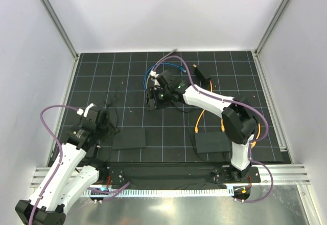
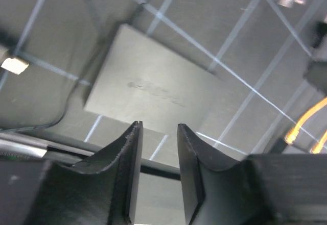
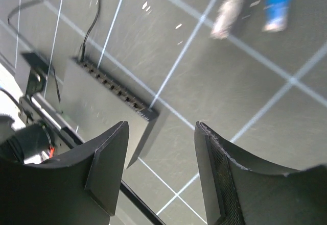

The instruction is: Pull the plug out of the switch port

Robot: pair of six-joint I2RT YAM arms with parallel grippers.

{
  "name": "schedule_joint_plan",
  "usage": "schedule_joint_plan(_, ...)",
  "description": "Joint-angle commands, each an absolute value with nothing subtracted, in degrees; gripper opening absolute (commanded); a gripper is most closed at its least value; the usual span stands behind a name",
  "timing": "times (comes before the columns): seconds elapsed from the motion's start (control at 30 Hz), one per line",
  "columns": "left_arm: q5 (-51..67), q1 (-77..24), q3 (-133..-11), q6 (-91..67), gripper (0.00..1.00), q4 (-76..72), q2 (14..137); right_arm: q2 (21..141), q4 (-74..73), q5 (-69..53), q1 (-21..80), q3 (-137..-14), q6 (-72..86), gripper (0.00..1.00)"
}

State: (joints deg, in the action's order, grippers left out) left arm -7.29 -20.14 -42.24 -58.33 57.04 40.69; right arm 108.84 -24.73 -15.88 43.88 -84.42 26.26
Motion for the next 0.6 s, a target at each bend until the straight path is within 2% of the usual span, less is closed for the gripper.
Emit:
schedule_joint_plan(0.0,-13.2,-20.1,-39.8,-64.7,0.38,61.4,39.2,108.7,-19.9,-17.8,46.7,-83.6,25.3,0.61)
schedule_joint_plan(0.27,-14.3,-20.0,-34.0,-69.7,0.36,60.4,36.6,118.6,-17.5,-22.8,52.6,-90.6,26.8,0.61)
schedule_joint_plan(0.4,-14.6,-20.0,-34.5,-69.5,0.47,59.2,36.7,120.0,-16.8,-22.8,53.3,-91.0,27.1,0.61)
schedule_joint_plan(0.57,-13.0,-20.0,-34.0,-69.3,0.48,57.4,38.8,122.2,-17.8,-24.3,53.3,-91.8,27.2,0.61)
